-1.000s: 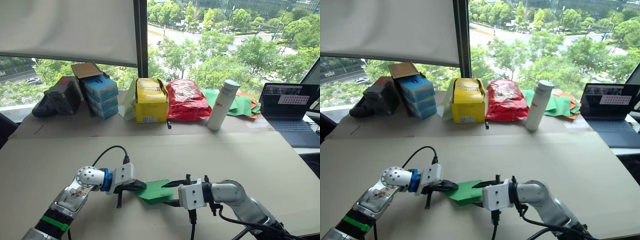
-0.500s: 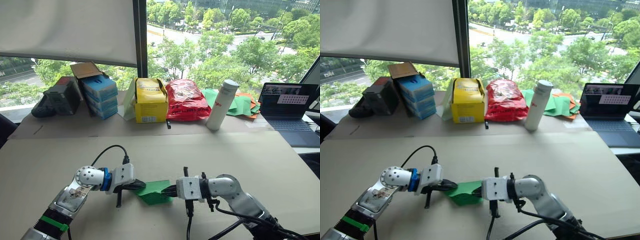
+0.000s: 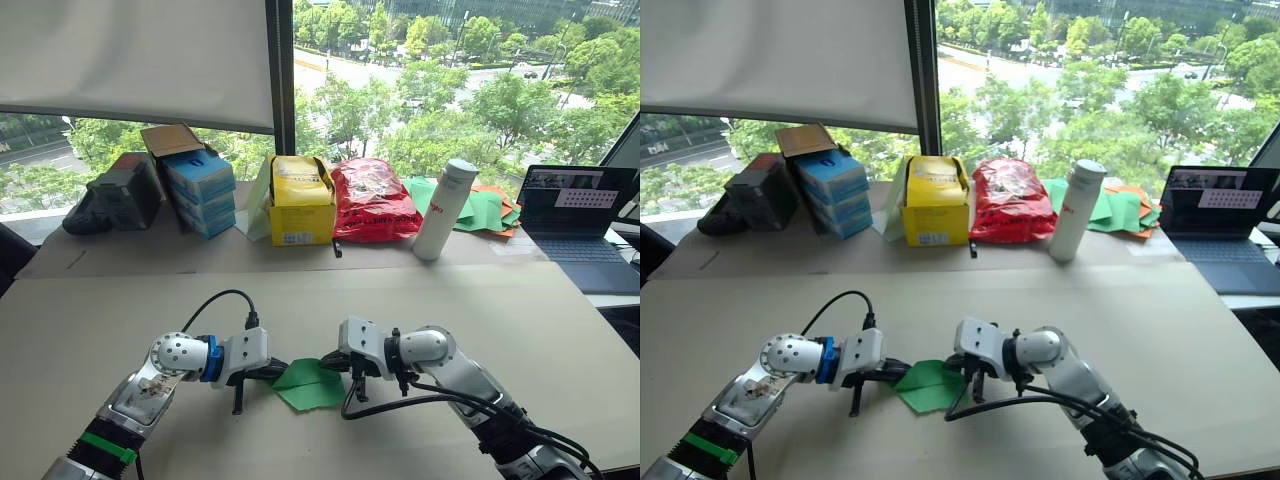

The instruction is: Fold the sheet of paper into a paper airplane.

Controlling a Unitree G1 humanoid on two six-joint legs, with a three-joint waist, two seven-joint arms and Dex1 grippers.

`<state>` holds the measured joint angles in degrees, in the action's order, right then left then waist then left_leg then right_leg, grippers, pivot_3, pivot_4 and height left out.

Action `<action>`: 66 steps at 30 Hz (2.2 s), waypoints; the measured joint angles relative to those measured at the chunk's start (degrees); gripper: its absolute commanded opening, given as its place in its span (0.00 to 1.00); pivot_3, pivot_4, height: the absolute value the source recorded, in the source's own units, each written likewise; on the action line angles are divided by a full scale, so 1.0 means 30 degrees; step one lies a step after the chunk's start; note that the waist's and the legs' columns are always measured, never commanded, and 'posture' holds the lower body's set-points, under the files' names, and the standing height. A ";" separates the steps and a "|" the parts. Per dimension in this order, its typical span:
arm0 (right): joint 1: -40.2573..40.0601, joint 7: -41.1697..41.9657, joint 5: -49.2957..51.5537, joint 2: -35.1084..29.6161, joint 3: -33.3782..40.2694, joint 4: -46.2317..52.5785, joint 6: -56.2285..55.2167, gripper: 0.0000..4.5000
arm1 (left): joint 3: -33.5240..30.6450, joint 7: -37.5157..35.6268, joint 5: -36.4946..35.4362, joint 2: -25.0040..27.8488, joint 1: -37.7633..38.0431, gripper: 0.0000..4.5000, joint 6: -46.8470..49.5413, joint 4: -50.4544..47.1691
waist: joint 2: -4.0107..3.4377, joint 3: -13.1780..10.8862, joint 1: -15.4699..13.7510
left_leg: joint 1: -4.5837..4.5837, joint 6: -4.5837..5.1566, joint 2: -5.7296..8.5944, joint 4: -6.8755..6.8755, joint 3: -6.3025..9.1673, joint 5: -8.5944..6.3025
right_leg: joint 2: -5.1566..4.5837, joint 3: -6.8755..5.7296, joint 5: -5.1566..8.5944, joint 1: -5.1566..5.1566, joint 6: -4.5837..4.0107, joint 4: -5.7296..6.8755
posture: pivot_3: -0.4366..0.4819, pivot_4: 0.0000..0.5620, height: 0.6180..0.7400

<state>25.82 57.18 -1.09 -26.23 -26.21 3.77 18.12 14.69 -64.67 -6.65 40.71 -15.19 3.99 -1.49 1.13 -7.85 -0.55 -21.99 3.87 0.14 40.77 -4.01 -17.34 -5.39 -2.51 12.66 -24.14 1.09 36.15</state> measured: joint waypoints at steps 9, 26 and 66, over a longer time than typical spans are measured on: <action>0.0254 -0.0303 -0.0336 0.0130 -0.0495 0.0025 0.0350 0.00 | -0.1929 -0.0024 -0.1657 0.1264 -0.0199 0.00 0.3847 -0.1487 | 0.0002 0.0002 0.0204 | -0.0017 -0.0019 -0.0009 -0.0015 0.0008 0.0010 | 0.0013 -0.0004 0.0003 -0.0017 -0.0005 0.0002 | 0.48 0.27 1.00; 0.0274 -0.0417 -0.0703 0.0172 -0.0691 0.0662 0.1000 0.07 | -0.1021 0.0633 -0.3649 -0.0016 0.0539 0.00 0.6659 -0.3861 | 0.0001 0.0002 0.0354 | -0.0004 -0.0062 -0.0005 -0.0023 0.0015 0.0034 | 0.0022 0.0027 0.0004 -0.0008 -0.0008 -0.0003 | 0.48 0.27 1.00; -0.0436 -0.1071 -0.0080 0.0344 -0.2156 0.3002 0.2531 0.01 | 0.0247 0.0897 -0.1486 -0.0038 0.0932 0.00 0.4065 -0.2535 | -0.0020 -0.0004 0.0289 | -0.0018 -0.0024 -0.0005 -0.0025 0.0022 -0.0013 | -0.0038 0.0016 0.0009 -0.0014 -0.0015 -0.0019 | 0.48 0.27 1.00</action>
<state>24.51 53.97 -1.33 -25.20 -32.68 12.77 25.71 15.43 -61.98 -11.11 40.60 -12.40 16.19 -9.09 1.07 -7.86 0.32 -22.04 3.80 0.13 40.70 -3.94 -17.37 -5.50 -2.46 12.69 -24.18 1.04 36.09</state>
